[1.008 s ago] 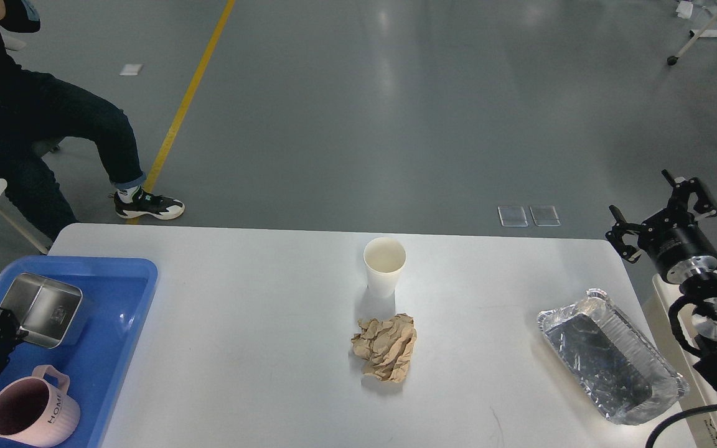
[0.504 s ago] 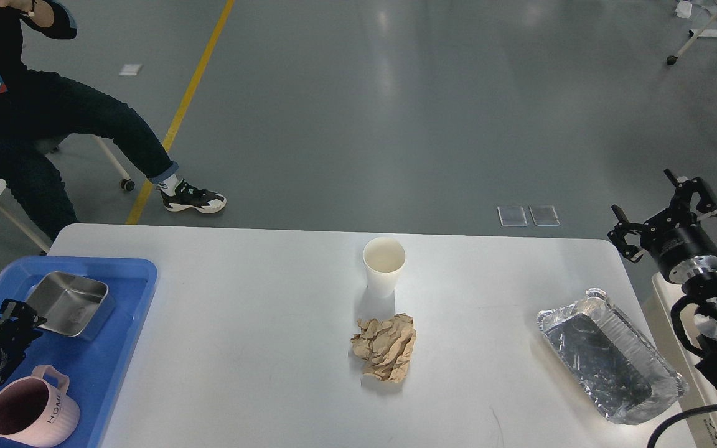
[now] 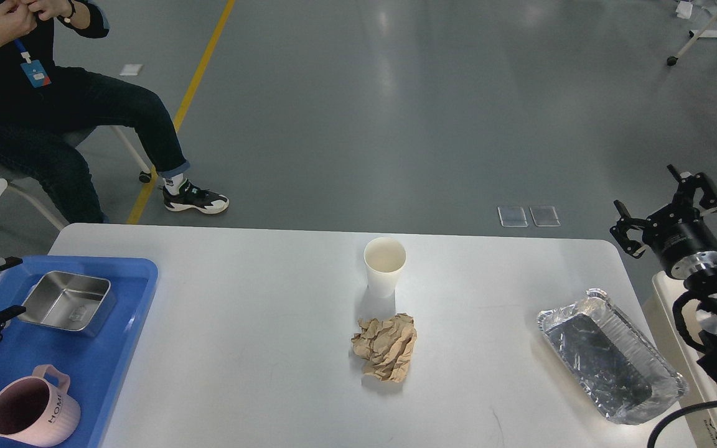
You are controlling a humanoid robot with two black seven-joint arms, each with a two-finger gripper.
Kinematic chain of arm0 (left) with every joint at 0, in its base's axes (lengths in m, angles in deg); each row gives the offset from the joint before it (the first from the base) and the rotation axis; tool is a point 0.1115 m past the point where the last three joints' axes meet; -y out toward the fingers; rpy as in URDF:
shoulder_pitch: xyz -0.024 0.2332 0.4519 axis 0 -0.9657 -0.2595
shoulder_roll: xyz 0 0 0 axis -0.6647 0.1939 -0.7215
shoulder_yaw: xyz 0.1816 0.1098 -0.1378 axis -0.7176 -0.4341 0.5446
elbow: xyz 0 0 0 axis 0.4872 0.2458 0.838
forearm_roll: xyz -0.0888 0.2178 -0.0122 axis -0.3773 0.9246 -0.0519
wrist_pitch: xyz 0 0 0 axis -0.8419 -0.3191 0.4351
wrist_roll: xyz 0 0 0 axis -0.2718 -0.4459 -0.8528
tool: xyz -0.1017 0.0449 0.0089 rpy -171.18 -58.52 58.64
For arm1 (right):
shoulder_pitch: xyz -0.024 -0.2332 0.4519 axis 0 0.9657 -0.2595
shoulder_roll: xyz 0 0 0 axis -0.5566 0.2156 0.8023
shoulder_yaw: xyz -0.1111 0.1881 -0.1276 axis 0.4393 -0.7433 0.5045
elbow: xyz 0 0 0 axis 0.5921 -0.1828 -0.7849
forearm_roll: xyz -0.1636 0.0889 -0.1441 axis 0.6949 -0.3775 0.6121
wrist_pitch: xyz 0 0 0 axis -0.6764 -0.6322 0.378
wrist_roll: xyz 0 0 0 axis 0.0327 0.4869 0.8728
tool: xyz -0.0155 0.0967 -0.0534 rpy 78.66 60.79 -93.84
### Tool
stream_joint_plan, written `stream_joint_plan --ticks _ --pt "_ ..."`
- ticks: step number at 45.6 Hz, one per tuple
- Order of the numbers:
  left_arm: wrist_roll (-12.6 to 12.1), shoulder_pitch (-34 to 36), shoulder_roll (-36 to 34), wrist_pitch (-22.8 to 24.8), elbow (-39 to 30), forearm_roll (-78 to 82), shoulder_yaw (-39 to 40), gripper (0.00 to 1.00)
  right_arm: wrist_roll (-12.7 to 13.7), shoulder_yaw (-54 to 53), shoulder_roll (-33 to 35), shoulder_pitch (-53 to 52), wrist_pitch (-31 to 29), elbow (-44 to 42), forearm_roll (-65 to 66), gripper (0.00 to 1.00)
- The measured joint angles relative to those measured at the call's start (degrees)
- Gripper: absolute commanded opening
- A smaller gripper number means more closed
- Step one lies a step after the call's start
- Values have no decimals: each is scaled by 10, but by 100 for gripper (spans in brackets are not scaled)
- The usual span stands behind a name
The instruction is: Tidy desktop
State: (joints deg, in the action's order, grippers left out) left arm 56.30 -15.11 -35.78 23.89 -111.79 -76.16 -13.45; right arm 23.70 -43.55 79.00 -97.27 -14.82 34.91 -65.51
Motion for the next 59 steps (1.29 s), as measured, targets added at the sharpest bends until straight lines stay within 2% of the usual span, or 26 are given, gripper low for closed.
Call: stream_joint_plan --ticks 7,13,18,28,34,42,59 --pt "3 32 -17 60 1 -2 30 98 0 1 2 -1 -1 0 0 100" --pt "3 49 -8 72 2 -3 99 98 0 1 4 -1 -2 0 1 100" --pt "-1 60 30 74 3 -5 185 98 0 1 5 -1 -3 0 1 100" --pt "-5 58 162 48 4 -6 368 98 0 2 10 0 -3 -1 2 100" --pt "-6 56 226 14 4 -24 435 98 0 5 11 0 -3 0 8 100" --pt "-12 53 286 -7 4 -90 487 98 0 9 10 -1 -2 0 14 100" --pt "-44 24 329 2 4 -162 571 98 0 11 2 -1 -6 1 42 100"
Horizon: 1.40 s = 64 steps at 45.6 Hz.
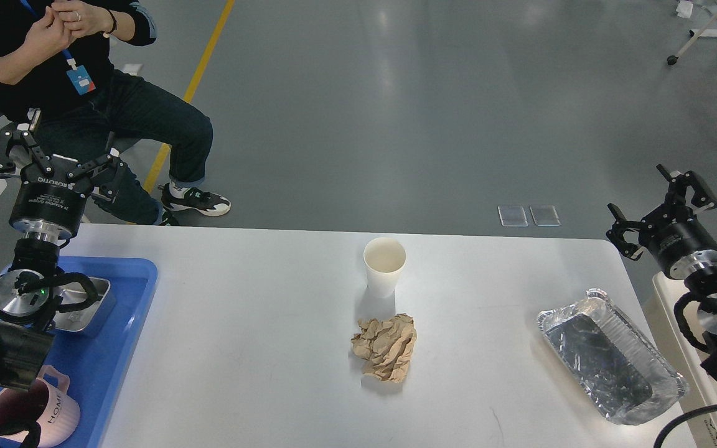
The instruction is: Tidy desktop
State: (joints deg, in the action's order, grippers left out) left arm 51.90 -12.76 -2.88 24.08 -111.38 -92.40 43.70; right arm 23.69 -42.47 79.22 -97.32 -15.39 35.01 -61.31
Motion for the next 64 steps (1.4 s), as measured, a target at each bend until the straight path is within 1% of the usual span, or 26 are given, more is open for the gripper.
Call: stream_joint_plan --ticks 5,13,18,25,30,35,42,47,53,55,56,64 --pt "-2 -8 11 -5 -1 -1 20 98 0 5 -13 1 2 0 1 100" --pt "-3 -19 15 -6 -1 0 23 98 -1 46 -17 -9 2 0 4 100" --pt "-2 -27 17 -7 -1 1 23 98 -2 66 -17 -15 -8 7 5 100" --pt "-1 -40 19 -4 -1 2 23 98 -4 107 -1 -20 -22 48 27 100" --pt "-1 -48 22 -1 -1 3 23 98 -5 131 43 -21 -22 121 81 100" --pt "-1 -54 23 1 -1 4 22 98 -5 138 115 -18 -19 212 159 100" --pt "-1 -59 33 2 0 5 11 98 -4 147 244 0 -10 369 290 100" --pt "-1 -59 43 2 0 5 -6 98 -2 162 357 15 13 489 393 100" --pt "-1 -60 46 3 0 6 -19 98 0 185 501 30 24 609 465 100" --pt "-1 -60 46 3 0 6 -20 98 1 194 550 34 24 637 479 100" --pt "-2 -60 45 3 0 6 -21 98 1 201 588 36 24 652 489 100" --pt "-3 -61 44 3 0 7 -23 98 1 236 709 44 21 688 523 100"
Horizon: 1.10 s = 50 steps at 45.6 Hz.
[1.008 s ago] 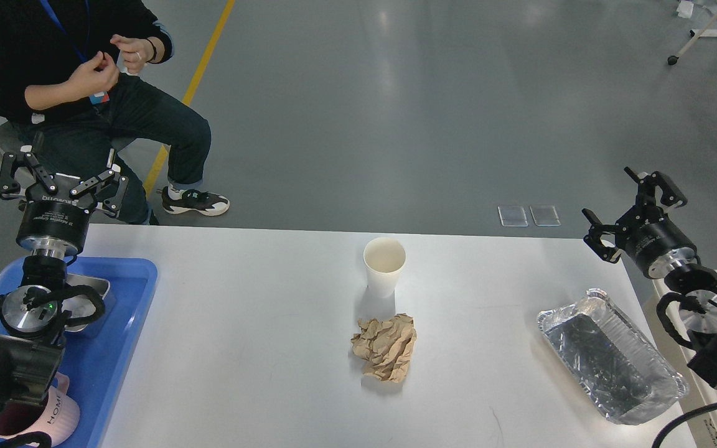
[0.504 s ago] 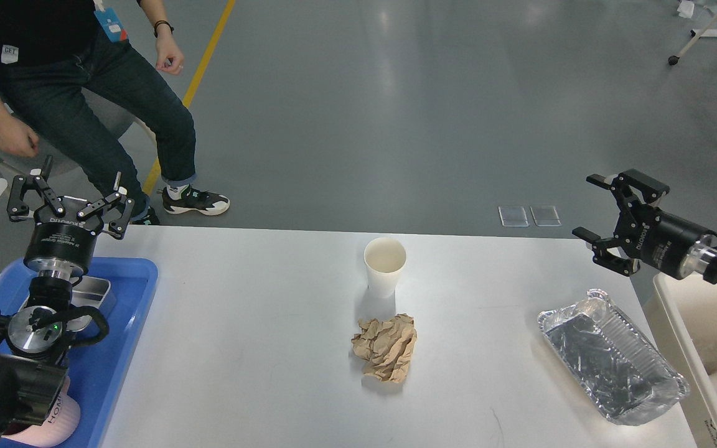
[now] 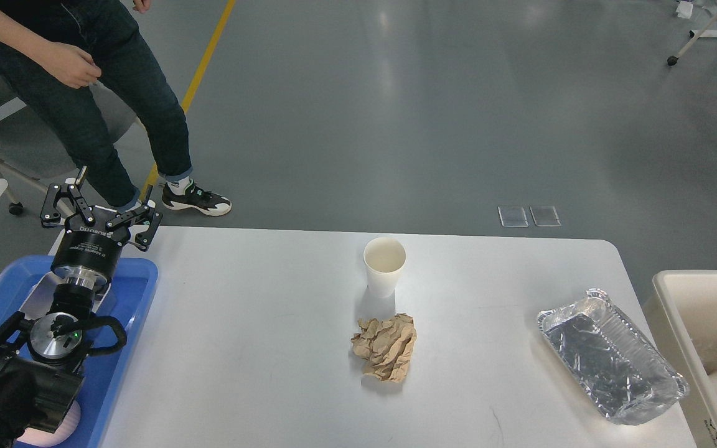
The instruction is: Tidy desktop
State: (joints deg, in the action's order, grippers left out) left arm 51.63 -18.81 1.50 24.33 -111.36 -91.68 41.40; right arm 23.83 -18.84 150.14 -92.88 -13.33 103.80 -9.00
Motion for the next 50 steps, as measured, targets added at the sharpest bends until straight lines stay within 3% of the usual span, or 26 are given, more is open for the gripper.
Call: stream_joint_plan --ticks 10,26,36,50 --pt "0 -1 2 -1 -1 0 0 98 1 69 86 14 -1 22 17 100" --pt "2 -1 3 -1 -1 0 -30 98 2 93 89 17 2 35 18 100" --pt "2 -10 -2 -1 -1 0 -34 98 3 108 24 16 21 27 7 100" --pt "1 -10 -11 -9 -1 0 -36 98 3 166 -133 27 125 -7 -51 100"
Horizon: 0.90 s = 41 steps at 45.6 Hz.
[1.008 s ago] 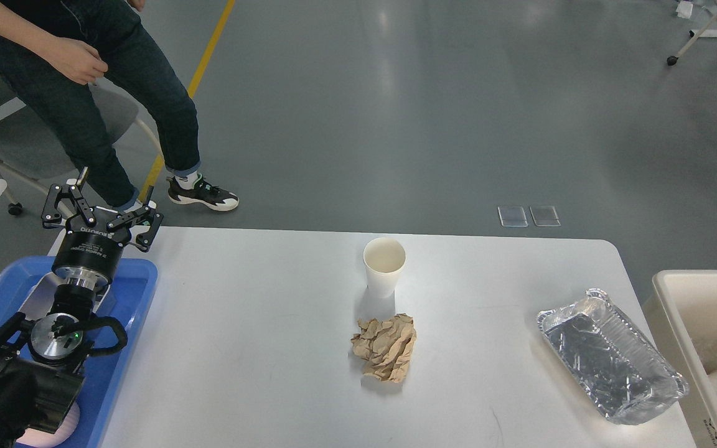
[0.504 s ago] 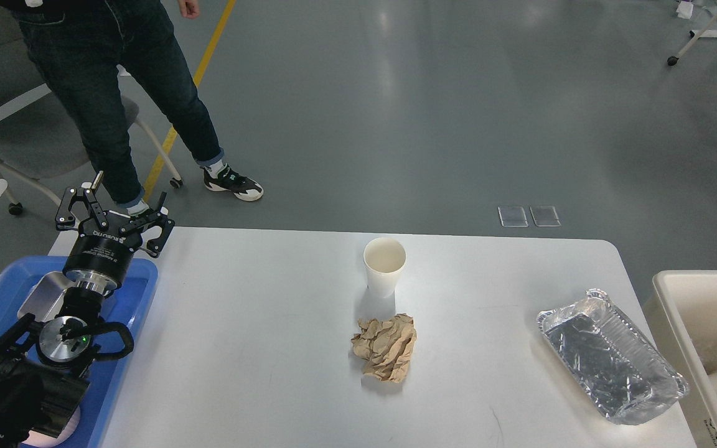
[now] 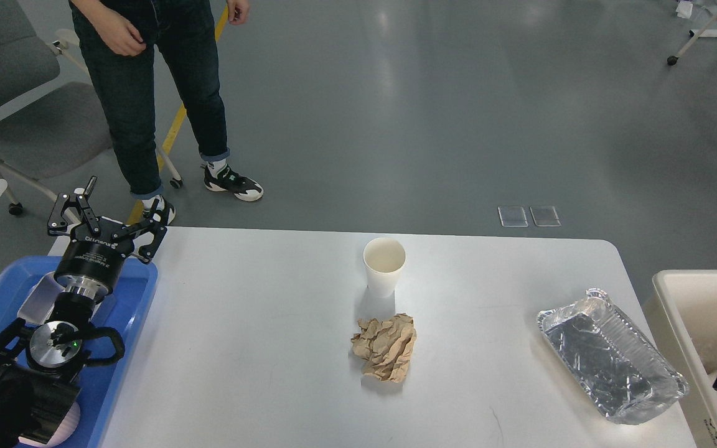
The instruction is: Tidy desktop
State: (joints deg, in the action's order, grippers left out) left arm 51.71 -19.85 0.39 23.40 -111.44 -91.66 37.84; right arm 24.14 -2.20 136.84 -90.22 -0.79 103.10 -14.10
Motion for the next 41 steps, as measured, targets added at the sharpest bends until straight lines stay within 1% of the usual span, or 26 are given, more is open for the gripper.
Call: stream_joint_plan --ticks 13,25,36,39,41 --pt "0 -3 -1 -2 0 8 0 98 0 6 -82 21 44 -23 -18 100" --pt "1 -3 -2 -7 0 9 0 98 0 5 -147 30 64 -70 -39 100" --pt "1 -3 -5 -16 0 18 0 98 -1 2 -205 32 66 -124 -40 100" --pt "1 -3 -7 -17 0 20 0 98 -1 1 -216 32 66 -138 -40 99" --pt "1 -2 -8 -18 0 21 0 98 -1 1 -223 32 66 -145 -40 95"
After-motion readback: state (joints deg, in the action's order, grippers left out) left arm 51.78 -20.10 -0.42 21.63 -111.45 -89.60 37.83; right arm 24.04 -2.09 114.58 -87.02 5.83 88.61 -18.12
